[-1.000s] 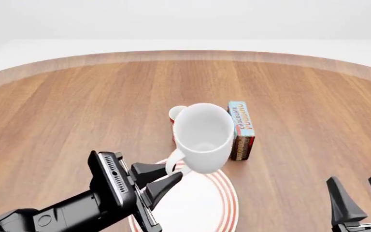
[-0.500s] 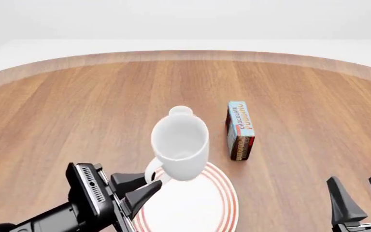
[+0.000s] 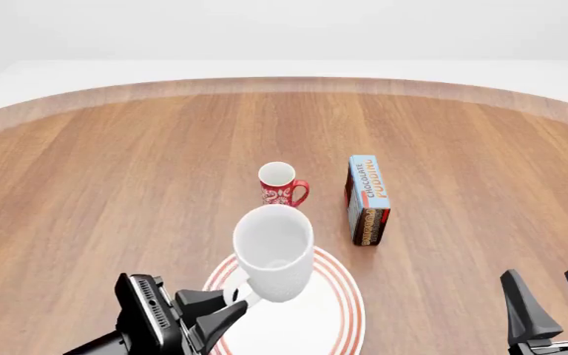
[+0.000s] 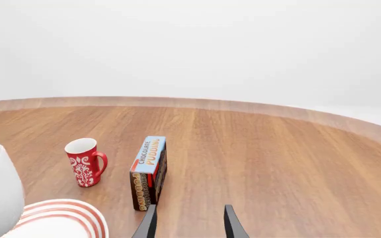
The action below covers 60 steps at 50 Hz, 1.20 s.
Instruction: Pick up the white mug and put it on the plate, and put the chocolate pudding to the right of the plate.
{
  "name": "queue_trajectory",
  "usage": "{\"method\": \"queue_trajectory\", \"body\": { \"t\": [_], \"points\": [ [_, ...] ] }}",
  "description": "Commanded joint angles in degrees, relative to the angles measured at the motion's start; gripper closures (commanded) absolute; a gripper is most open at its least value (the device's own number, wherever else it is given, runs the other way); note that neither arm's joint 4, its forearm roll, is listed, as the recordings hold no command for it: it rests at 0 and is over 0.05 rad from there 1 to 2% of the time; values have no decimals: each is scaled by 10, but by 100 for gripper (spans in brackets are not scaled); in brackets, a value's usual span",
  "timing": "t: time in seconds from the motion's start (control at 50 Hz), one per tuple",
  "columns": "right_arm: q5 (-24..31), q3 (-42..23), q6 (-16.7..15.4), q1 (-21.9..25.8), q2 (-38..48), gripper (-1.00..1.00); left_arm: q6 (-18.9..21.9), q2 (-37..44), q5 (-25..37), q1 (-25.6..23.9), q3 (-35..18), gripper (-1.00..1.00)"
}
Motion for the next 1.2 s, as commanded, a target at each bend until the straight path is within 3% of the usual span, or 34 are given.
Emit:
{"method": "queue_trajectory", "body": {
  "t": [0.02, 0.32, 1.2],
  "points": [
    [-1, 0, 0, 0, 0, -100, -21, 66, -70, -4, 22, 100],
    [-1, -1, -1, 0, 0, -100, -36, 125, -131, -2, 37, 100],
    [-1, 0, -1, 0, 0, -100, -59, 247, -213, 11, 48, 100]
  ]
}}
